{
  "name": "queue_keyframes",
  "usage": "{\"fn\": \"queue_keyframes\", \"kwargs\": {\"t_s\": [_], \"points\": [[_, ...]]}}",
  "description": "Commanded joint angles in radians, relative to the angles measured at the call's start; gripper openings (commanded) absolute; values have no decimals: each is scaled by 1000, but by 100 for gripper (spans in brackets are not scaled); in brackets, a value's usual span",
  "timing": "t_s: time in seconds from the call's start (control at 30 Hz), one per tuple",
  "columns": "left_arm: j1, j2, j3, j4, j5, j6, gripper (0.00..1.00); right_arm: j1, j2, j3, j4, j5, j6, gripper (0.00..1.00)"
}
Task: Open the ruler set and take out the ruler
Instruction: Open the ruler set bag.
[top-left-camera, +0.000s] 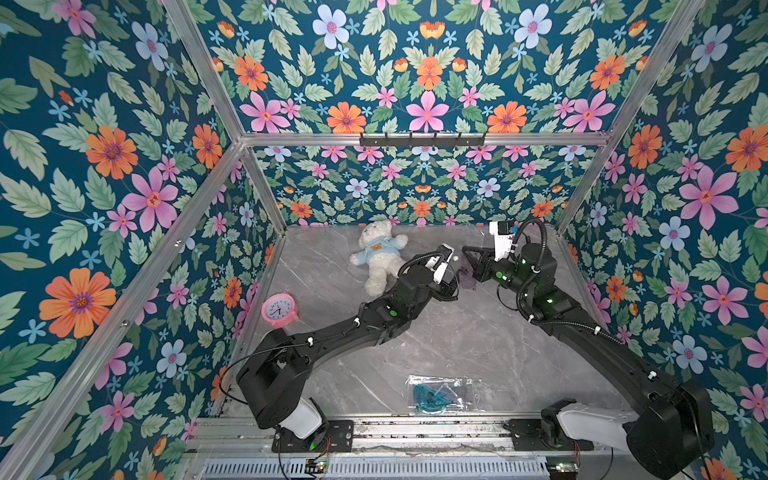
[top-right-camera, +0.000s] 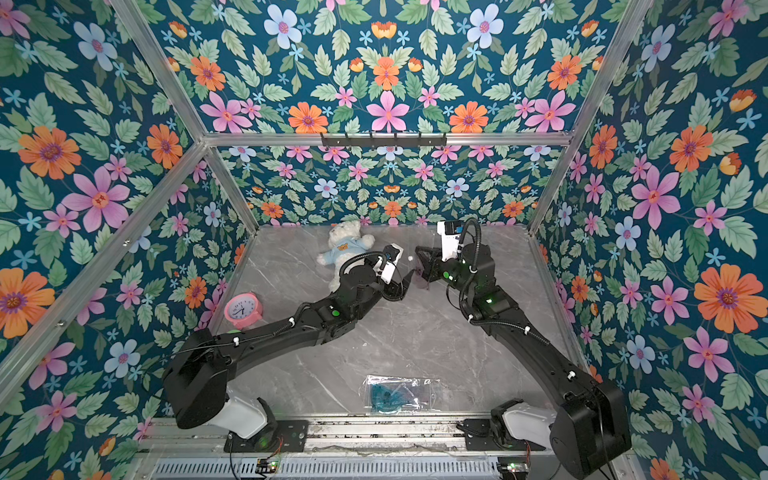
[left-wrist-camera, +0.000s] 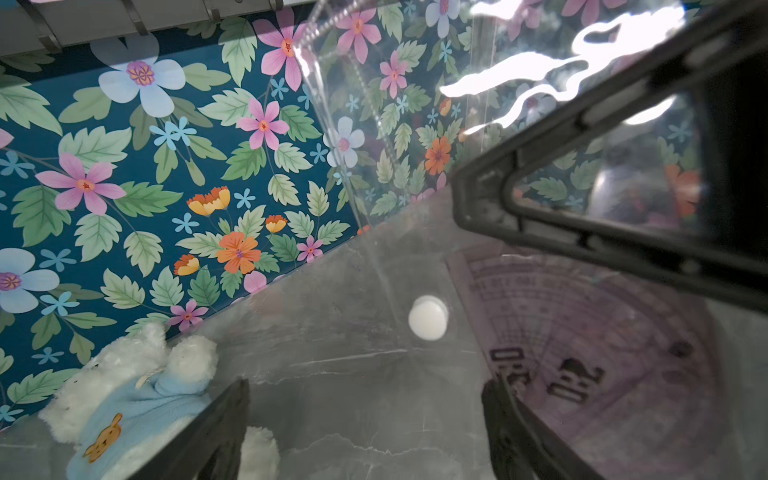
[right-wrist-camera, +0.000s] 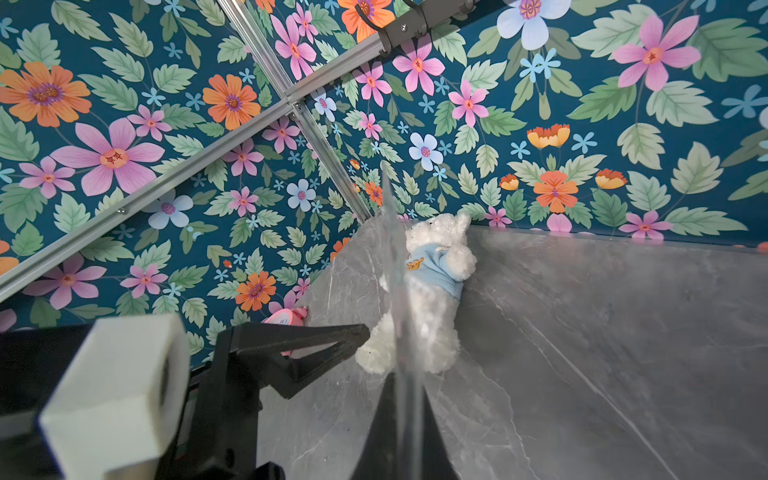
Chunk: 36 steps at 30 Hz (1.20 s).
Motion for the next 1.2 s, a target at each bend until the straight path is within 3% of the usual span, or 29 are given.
{"fn": "queue_keyframes", "kwargs": {"t_s": [0.0, 0.47, 0.8, 1.03, 1.17], "points": [[-1, 16, 12, 33, -39, 6, 89, 4, -5, -3, 28, -22, 14, 0], [-2, 29, 8, 107, -186, -28, 87, 11, 9, -16, 31, -37, 18, 0], [-2, 28, 2, 145, -194, -29, 76, 12, 16, -12, 27, -45, 23, 0], [-2, 36, 9, 145, -184, -29, 75, 14, 25, -10, 25, -46, 26, 0], [-2, 36, 10, 145, -175, -31, 64, 13, 24, -6, 25, -46, 26, 0]]}}
